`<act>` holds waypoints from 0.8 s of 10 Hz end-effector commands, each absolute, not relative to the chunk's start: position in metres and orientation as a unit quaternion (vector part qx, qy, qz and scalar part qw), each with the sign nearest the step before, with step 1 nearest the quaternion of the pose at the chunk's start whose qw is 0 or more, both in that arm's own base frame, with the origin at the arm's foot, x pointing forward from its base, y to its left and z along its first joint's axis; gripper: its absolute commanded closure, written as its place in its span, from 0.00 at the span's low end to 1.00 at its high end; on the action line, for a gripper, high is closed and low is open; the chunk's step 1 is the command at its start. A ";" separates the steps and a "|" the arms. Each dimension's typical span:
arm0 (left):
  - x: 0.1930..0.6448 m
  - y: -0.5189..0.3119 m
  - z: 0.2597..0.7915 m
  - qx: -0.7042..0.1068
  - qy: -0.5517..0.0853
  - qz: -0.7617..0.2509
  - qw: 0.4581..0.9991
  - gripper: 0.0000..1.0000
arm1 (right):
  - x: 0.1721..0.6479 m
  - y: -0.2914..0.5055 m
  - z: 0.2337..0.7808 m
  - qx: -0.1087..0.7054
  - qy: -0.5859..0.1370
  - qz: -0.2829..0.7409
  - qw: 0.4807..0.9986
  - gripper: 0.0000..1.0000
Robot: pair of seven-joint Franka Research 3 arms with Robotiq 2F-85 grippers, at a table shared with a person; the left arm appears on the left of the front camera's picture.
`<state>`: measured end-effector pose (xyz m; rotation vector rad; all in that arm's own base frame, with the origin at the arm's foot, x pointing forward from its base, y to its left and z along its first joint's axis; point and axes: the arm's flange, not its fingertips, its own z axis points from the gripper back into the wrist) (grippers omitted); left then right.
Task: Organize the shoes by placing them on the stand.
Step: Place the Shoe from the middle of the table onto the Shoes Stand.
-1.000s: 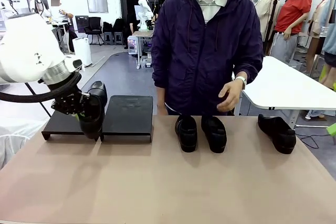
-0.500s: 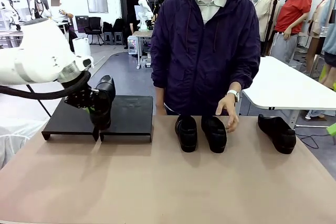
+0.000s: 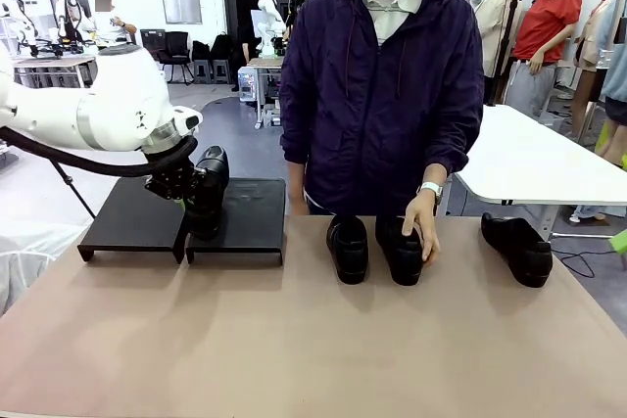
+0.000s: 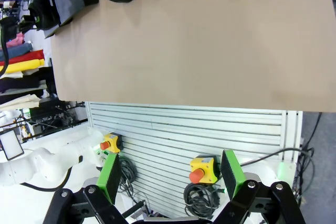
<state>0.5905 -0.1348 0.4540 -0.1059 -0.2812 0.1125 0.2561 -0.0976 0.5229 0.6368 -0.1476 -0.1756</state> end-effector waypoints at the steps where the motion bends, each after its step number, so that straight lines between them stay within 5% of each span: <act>1: 0.597 -0.140 0.464 -0.016 -0.134 0.097 0.986 1.00 | 0.256 -0.099 0.524 0.322 -0.078 -0.075 0.940 0.00; 8: 0.596 -0.135 0.447 -0.061 -0.170 0.047 0.982 1.00 | 0.256 -0.099 0.524 0.322 -0.078 -0.075 0.940 0.00</act>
